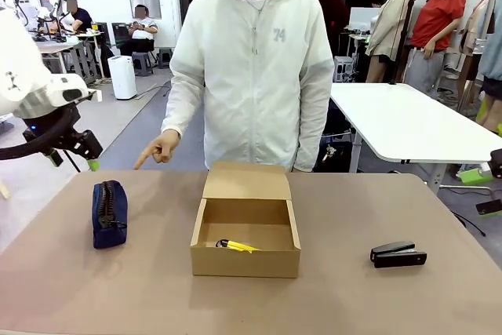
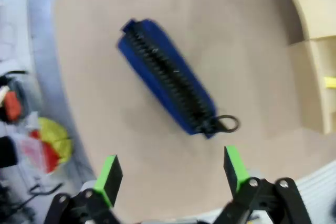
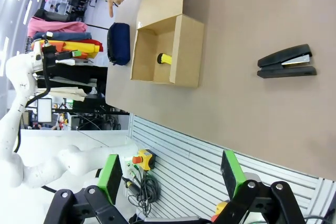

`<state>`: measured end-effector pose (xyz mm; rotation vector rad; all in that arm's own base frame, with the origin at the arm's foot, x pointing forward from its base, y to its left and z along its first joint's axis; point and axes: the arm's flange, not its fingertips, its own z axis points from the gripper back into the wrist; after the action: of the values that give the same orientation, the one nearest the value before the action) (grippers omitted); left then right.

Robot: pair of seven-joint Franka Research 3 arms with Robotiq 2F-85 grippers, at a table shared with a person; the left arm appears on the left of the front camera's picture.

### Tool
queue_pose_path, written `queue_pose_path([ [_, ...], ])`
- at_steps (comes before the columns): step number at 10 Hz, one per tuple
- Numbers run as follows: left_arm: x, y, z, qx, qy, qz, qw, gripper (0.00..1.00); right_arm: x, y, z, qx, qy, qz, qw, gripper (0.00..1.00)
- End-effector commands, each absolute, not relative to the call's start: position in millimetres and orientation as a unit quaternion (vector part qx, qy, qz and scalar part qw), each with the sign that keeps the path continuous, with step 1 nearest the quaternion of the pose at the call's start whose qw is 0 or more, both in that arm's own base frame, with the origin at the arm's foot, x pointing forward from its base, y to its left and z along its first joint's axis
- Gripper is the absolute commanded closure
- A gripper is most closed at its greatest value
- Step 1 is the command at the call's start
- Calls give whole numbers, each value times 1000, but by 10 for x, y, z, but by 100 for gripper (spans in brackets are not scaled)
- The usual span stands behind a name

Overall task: Pack the items into the box.
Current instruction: Pick up the item indicated by the person and place it inside the Mailer Box.

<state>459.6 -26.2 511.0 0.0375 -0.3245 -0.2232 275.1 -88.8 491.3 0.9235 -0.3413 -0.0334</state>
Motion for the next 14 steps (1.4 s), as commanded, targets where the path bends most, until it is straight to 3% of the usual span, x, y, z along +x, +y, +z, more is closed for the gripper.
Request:
queue_pose_path([
  [1, 4574, -215, 5127, -49, -163, -90, 981, 0, 2734, -900, 4900, 440, -166, -7, 883, 0],
  [5, 4596, -256, 5108, -21, -162, -94, 982, 0, 2734, -900, 4900, 440, -166, -7, 883, 0],
  [7, 4787, -391, 4884, -31, -123, 30, 991, 0, 2734, -900, 4900, 440, -166, -7, 883, 0],
  [10, 4976, -506, 4359, -6, -78, 121, 990, 0, 2734, -900, 4900, 440, -166, -7, 883, 0],
  [14, 5058, -575, 3734, 9, -100, 182, 978, 0, 2734, -900, 4900, 440, -166, -7, 883, 0],
])
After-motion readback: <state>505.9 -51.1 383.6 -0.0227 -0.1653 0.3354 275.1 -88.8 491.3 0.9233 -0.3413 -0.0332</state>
